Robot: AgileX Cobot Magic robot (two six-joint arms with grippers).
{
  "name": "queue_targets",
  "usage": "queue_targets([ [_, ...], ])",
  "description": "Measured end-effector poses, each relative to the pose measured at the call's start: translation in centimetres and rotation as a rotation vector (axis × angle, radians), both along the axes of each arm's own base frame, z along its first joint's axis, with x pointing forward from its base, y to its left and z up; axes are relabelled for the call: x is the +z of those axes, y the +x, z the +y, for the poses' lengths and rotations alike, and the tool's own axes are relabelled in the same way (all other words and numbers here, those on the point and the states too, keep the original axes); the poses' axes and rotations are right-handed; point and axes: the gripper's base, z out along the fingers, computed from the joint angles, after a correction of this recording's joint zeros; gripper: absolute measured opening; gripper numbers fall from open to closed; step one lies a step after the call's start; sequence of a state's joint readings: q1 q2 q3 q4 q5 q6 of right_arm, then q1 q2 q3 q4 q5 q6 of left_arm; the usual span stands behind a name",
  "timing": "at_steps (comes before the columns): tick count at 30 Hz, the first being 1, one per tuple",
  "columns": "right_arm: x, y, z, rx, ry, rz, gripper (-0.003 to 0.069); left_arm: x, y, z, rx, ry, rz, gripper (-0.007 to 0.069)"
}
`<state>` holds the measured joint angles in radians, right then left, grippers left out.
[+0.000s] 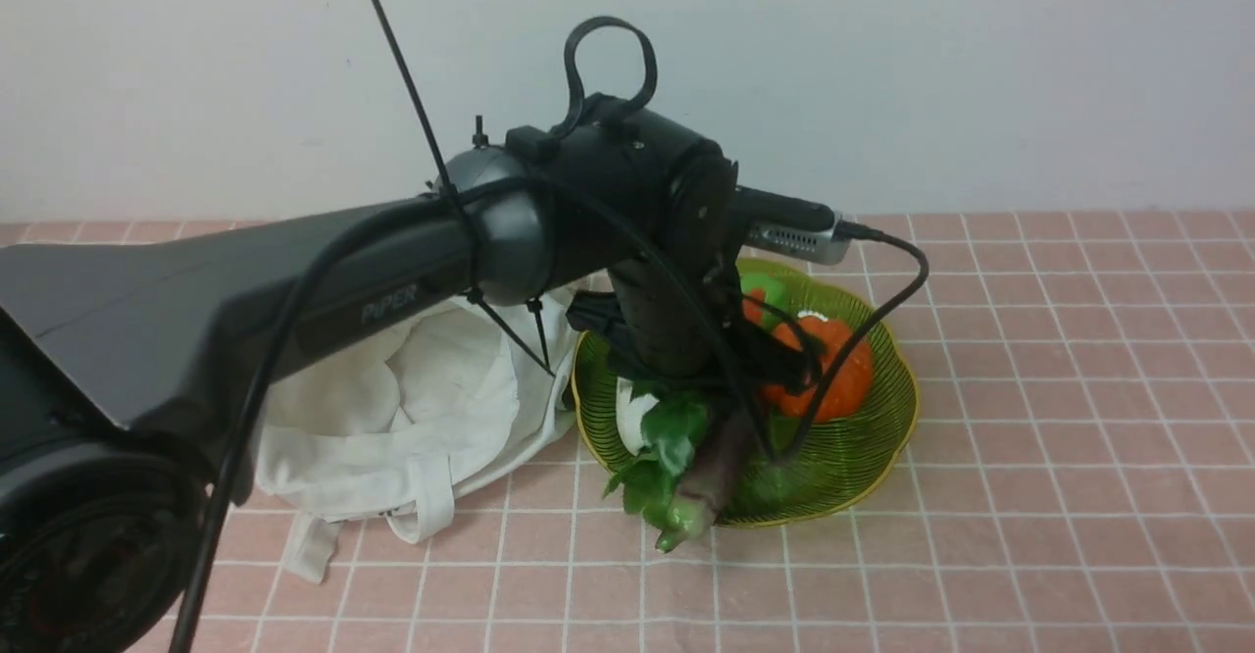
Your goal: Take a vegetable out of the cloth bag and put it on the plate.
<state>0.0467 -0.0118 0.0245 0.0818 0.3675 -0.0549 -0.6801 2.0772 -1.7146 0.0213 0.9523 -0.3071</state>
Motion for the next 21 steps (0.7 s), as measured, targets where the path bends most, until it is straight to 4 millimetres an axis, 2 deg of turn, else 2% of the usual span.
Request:
queue_targets([
  [2,0.0,0.0,0.0,0.000,0.000,0.000,-0.0015,0.7,0.0,0.0,0.004,0.011,0.015,0.0456],
  [3,0.0,0.0,0.0,0.000,0.000,0.000,-0.0015,2.0,0.1,0.0,0.008,0.022,0.023,0.0502],
  [5,0.0,0.0,0.0,0.000,0.000,0.000,-0.0015,3.4,0.2,0.1,0.010,0.036,0.017,0.0537],
  [7,0.0,0.0,0.0,0.000,0.000,0.000,-0.0015,5.4,0.4,0.2,0.012,0.050,-0.008,0.0545],
  [9,0.0,0.0,0.0,0.000,0.000,0.000,-0.0015,7.9,0.8,0.2,0.012,0.039,-0.079,0.0521],
  [10,0.0,0.0,0.0,0.000,0.000,0.000,-0.0015,8.2,0.8,0.3,0.010,0.037,-0.086,0.0517],
  [11,0.0,0.0,0.0,0.000,0.000,0.000,-0.0015,10.1,0.5,0.3,-0.001,0.006,-0.130,0.0467],
  [12,0.0,0.0,0.0,0.000,0.000,0.000,-0.0015,10.4,0.4,0.2,-0.004,0.002,-0.135,0.0449],
  [15,0.0,0.0,0.0,0.000,0.000,0.000,-0.0015,15.4,-2.6,0.5,-0.092,-0.069,-0.222,0.0232],
  [16,0.0,0.0,0.0,0.000,0.000,0.000,-0.0015,15.7,-2.9,0.4,-0.108,-0.070,-0.226,0.0217],
  [17,0.0,0.0,0.0,0.000,0.000,0.000,-0.0015,18.3,-5.2,1.2,-0.165,-0.098,-0.273,0.0094],
  [18,0.0,0.0,0.0,0.000,0.000,0.000,-0.0015,19.5,-6.6,1.7,-0.198,-0.111,-0.293,0.0052],
  [20,0.0,0.0,0.0,0.000,0.000,0.000,-0.0015,20.7,-8.8,2.6,-0.238,-0.123,-0.304,0.0015],
  [21,0.0,0.0,0.0,0.000,0.000,0.000,-0.0015,21.4,-10.6,3.7,-0.254,-0.133,-0.309,0.0004],
])
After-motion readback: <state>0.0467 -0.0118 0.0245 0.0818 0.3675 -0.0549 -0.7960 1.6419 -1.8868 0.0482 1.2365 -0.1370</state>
